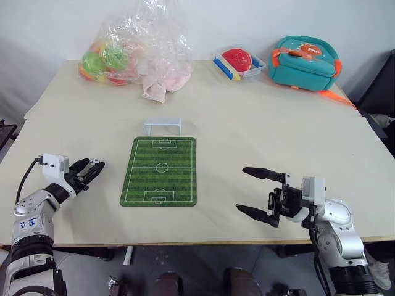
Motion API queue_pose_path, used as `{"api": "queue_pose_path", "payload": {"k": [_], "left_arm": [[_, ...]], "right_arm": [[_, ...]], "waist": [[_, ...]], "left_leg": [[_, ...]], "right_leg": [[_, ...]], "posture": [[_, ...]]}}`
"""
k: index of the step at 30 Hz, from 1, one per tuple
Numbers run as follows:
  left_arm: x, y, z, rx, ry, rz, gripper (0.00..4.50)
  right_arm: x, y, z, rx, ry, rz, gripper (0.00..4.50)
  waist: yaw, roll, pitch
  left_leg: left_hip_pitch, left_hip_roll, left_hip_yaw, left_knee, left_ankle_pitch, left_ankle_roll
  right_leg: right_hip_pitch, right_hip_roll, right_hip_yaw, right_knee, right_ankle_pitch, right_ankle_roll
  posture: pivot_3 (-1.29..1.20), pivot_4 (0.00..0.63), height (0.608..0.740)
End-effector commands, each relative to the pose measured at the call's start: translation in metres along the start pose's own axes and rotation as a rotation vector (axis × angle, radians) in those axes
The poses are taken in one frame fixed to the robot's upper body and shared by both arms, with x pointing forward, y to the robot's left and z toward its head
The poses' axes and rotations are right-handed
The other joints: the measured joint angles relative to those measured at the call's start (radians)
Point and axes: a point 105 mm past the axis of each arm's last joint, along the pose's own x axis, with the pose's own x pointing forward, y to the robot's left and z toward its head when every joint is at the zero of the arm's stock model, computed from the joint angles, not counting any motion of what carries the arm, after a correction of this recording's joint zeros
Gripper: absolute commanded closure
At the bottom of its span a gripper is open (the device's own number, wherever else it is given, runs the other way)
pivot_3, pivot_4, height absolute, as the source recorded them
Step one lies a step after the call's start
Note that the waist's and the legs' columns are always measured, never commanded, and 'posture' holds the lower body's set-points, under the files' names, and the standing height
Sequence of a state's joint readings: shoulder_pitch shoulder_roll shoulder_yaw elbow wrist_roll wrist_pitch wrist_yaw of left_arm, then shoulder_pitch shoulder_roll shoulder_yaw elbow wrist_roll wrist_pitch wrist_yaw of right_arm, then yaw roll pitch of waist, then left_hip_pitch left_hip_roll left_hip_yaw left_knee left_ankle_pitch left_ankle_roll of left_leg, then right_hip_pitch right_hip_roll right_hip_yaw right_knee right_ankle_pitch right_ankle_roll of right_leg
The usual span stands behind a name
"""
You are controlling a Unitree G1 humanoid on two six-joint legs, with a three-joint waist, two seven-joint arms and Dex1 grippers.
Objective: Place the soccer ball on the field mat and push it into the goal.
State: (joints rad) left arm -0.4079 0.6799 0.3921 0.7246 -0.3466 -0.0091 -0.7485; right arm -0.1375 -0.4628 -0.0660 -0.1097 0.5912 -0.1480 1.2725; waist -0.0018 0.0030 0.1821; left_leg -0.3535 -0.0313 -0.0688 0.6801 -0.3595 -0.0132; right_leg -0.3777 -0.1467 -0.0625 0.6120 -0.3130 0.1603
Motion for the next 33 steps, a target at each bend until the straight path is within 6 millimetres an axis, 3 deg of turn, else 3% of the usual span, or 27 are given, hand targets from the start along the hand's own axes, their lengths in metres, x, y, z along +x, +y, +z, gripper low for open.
{"api": "queue_pose_path", "payload": {"k": [1,3,5,7,10,13,16,19,25,33], "left_arm": [[-0.001,0.004,0.004,0.004,-0.024,0.02,2.99],[-0.002,0.005,0.004,0.005,-0.023,0.024,3.6],[-0.004,0.005,0.006,0.01,-0.046,0.017,3.67],[-0.012,-0.004,0.028,0.02,-0.168,-0.063,3.67],[-0.023,-0.032,0.059,0.074,-0.255,-0.273,3.67],[-0.029,-0.06,0.069,0.137,-0.198,-0.457,3.67],[-0.036,-0.113,0.064,0.222,-0.038,-0.799,3.67],[-0.033,-0.139,0.047,0.306,0.055,-0.959,3.67],[-0.009,-0.161,0.015,0.386,0.125,-1.06,3.67],[0.006,-0.164,0.002,0.412,0.115,-1.056,3.67]], "right_arm": [[0.003,0.002,0.006,-0.026,-0.023,0.008,0.0],[0.003,0.002,0.006,-0.026,-0.023,0.008,0.0],[0.004,0.002,0.007,-0.026,-0.024,0.007,0.0],[0.002,0.002,0.007,-0.032,-0.018,0.001,0.0],[-0.005,0.001,0.012,-0.045,0.0,0.0,0.0],[-0.014,0.0,0.016,-0.048,0.023,0.005,0.0],[-0.03,0.0,0.02,-0.047,0.064,0.036,0.0],[-0.034,0.004,0.021,-0.027,0.074,0.074,0.0],[-0.032,0.012,0.015,0.005,0.088,0.129,0.0],[-0.038,0.021,0.002,0.025,0.088,0.113,0.0]], "waist": [[0.0,0.0,0.0],[0.0,0.0,0.0],[0.0,0.0,0.0],[0.0,0.0,0.0],[-0.001,0.0,0.0],[0.001,0.0,0.0],[0.004,0.001,0.001],[0.004,0.005,0.002],[0.0,0.006,0.003],[0.002,0.006,0.003]], "left_leg": [[0.0,0.0,0.0,0.0,0.0,0.0],[0.0,0.0,0.0,0.0,0.0,0.0],[0.0,0.0,0.0,0.0,0.0,0.0],[0.0,0.0,0.0,0.0,0.0,0.0],[-0.001,0.001,0.0,0.0,0.0,0.0],[-0.001,0.001,-0.001,0.0,0.0,0.0],[-0.001,0.0,-0.001,0.0,0.0,0.0],[0.0,0.0,-0.001,0.0,0.0,0.002],[-0.001,0.0,0.001,0.0,0.0,0.001],[-0.001,0.0,0.006,0.001,0.0,0.001]], "right_leg": [[0.0,0.0,0.0,0.0,0.0,0.0],[0.0,0.0,0.0,0.0,0.0,0.0],[0.0,0.0,0.0,0.0,0.0,0.0],[0.0,0.0,0.0,0.0,0.0,0.0],[0.0,0.0,0.0,0.0,0.0,0.0],[0.0,-0.001,0.0,-0.001,0.0,0.0],[0.001,-0.002,0.0,-0.002,0.0,0.0],[0.002,-0.002,0.001,-0.003,0.0,0.001],[0.001,0.0,0.001,-0.002,0.0,0.0],[0.001,0.0,-0.001,-0.002,0.0,0.001]], "posture": [[0.0,0.15,0.74],[0.0,0.15,0.74],[0.0,0.15,0.74],[0.0,0.15,0.74],[0.0,0.15,0.74],[0.0,0.15,0.74],[0.0,0.15,0.74],[0.0,0.15,0.74],[0.0,0.15,0.74],[0.0,0.15,0.74]]}}
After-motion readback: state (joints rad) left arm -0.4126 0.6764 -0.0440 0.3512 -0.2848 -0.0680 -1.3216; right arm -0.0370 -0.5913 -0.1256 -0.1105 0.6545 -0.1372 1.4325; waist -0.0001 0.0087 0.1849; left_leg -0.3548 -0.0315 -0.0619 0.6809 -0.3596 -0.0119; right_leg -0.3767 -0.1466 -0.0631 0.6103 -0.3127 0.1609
